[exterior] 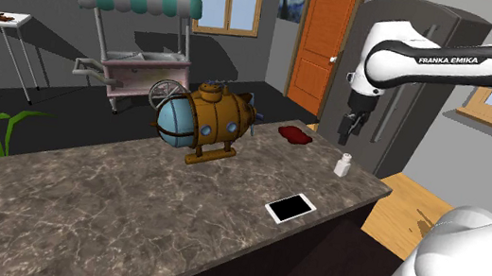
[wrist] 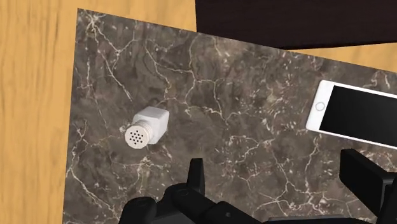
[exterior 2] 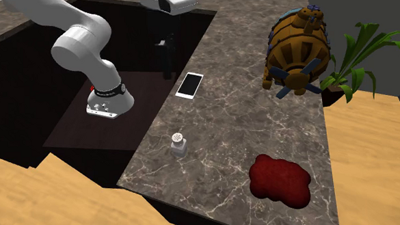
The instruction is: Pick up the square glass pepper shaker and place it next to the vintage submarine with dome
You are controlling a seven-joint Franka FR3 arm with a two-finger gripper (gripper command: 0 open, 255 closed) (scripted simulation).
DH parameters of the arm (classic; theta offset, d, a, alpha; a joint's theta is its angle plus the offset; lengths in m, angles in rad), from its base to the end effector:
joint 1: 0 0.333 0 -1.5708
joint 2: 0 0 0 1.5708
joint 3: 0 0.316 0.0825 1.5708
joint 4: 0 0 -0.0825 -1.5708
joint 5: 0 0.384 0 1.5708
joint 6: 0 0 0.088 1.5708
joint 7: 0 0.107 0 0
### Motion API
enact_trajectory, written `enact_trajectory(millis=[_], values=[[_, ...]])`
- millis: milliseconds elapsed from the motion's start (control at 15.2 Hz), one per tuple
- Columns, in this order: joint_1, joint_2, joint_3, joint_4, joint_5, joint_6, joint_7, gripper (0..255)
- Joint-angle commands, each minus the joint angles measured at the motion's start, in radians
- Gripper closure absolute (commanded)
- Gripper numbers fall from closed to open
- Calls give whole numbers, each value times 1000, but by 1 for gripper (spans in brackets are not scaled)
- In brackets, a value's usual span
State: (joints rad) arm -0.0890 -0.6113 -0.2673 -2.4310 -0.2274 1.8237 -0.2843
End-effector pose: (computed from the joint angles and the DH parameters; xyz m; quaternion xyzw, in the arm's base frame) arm 0.3392 -0.1563 0.5088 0.9993 0.0169 -0.0139 0.0311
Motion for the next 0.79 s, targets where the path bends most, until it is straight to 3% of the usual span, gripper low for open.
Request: enact_trajectory(millis=[0, 396, 726], values=[[-10, 42, -45, -2, -9, 39, -41, 0], [-26, 210, -181, 20, -3, 163, -173, 0], [-27, 388, -288, 71, 55, 260, -306, 0]])
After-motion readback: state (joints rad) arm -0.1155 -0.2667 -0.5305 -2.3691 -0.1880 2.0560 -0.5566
